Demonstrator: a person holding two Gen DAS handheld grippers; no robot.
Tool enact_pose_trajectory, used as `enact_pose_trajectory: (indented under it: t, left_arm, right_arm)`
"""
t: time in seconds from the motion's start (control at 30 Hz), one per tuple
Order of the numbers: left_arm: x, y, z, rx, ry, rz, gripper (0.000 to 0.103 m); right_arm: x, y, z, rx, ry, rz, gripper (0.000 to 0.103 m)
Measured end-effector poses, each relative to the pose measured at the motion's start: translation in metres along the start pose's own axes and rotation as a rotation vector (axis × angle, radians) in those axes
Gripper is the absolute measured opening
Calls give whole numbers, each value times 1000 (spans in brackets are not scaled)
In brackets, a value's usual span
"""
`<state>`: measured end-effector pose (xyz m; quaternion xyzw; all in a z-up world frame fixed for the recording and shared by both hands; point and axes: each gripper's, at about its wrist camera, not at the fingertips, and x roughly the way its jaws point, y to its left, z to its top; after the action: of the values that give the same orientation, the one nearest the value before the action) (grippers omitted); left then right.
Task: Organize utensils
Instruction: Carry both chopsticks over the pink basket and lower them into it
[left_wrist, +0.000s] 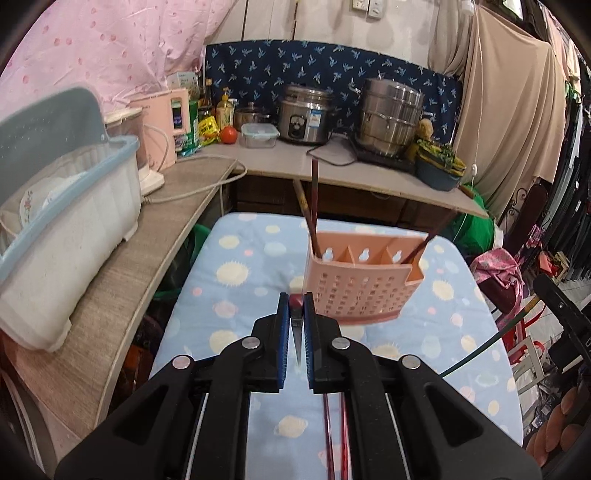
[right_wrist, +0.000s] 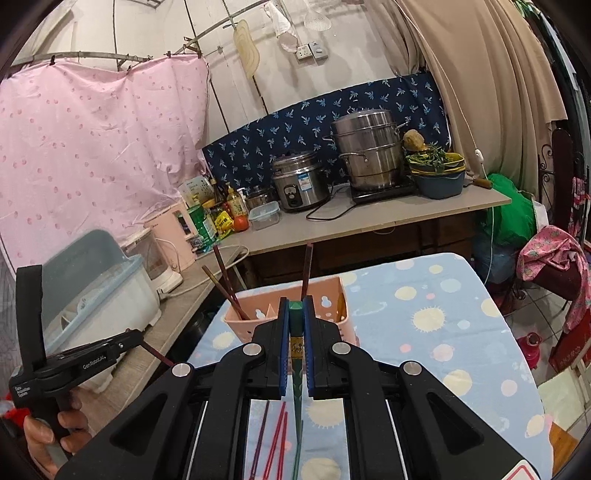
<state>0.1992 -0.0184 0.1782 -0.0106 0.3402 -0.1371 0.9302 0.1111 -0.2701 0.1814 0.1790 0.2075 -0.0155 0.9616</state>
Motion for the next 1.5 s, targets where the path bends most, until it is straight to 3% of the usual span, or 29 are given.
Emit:
enact_pose_trajectory:
  t: [0.13,0.4,0.63,0.97,1.5]
  left_arm:
    - [-8,-4,26,-7,-49,-20,7]
    - [-25,-19,92,-10,-201,-39,7]
    - [-19,-24,129,-26,-300,-60,7]
    - [5,-30,151,-33,-307,-61,7]
    - [73,-25,114,-48,-149,-45,7]
  right_arm:
    - [7,-6,26,75,-30,60,7]
    - [32,-10,77,143,-114,100,7]
    - [58,-10,106,163,-162,81,7]
    - [99,-20,107,151,-120,37,7]
    - [148,-27,63,127,19,-4,7]
